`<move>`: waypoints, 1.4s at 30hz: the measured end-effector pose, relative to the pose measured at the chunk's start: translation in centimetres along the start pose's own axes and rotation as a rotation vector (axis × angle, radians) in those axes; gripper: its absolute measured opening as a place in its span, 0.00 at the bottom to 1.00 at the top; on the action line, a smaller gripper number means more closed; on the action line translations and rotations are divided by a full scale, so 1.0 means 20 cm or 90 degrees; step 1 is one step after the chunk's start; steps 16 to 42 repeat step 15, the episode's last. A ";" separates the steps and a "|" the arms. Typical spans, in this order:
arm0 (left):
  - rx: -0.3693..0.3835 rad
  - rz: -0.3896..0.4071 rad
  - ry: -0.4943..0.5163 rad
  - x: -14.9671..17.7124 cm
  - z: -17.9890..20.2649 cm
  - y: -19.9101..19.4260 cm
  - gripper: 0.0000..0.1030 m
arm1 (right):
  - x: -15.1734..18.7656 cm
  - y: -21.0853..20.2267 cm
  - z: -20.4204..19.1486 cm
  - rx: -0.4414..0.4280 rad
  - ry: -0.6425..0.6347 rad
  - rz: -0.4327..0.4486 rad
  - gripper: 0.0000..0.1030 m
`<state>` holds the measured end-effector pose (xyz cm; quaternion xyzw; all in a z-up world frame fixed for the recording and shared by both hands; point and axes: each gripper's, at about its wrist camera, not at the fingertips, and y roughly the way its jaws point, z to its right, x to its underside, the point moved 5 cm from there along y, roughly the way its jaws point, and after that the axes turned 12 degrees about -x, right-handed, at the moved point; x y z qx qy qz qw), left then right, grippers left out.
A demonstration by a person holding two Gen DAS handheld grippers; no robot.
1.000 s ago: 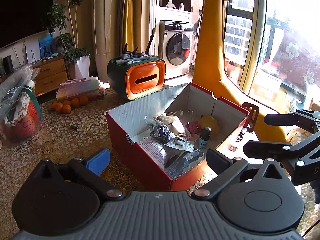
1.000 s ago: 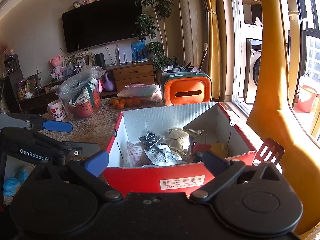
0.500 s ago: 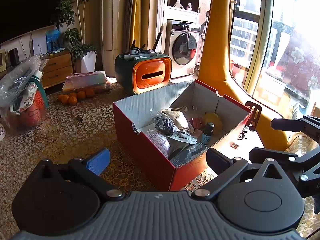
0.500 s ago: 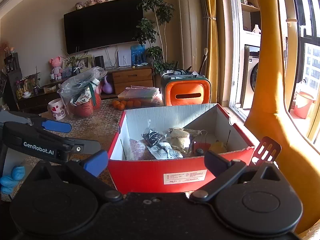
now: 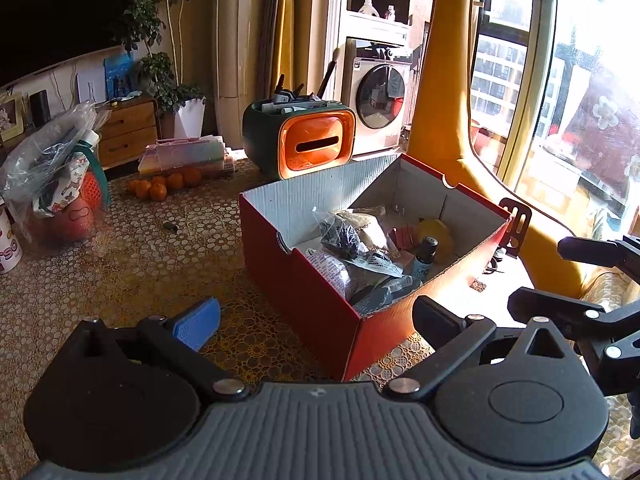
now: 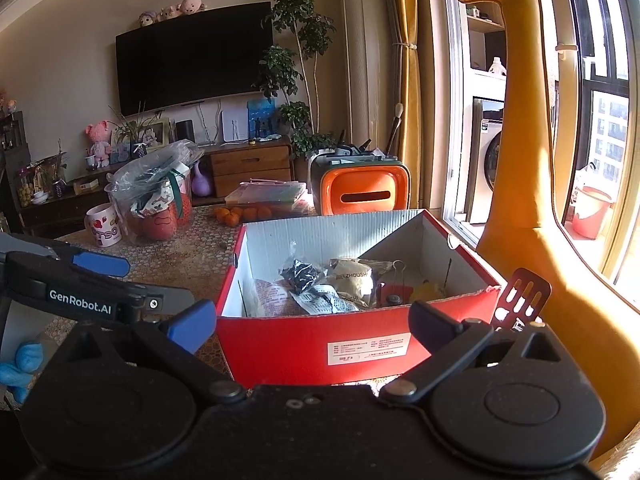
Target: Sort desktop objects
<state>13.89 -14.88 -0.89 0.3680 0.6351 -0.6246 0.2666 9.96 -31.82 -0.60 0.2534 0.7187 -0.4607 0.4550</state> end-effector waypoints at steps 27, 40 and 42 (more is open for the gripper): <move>0.010 0.009 0.002 0.02 -0.03 -0.05 1.00 | 0.02 -0.02 -0.05 0.007 0.015 -0.006 1.00; 0.010 0.009 0.002 0.02 -0.03 -0.05 1.00 | 0.02 -0.02 -0.05 0.007 0.015 -0.006 1.00; 0.010 0.009 0.002 0.02 -0.03 -0.05 1.00 | 0.02 -0.02 -0.05 0.007 0.015 -0.006 1.00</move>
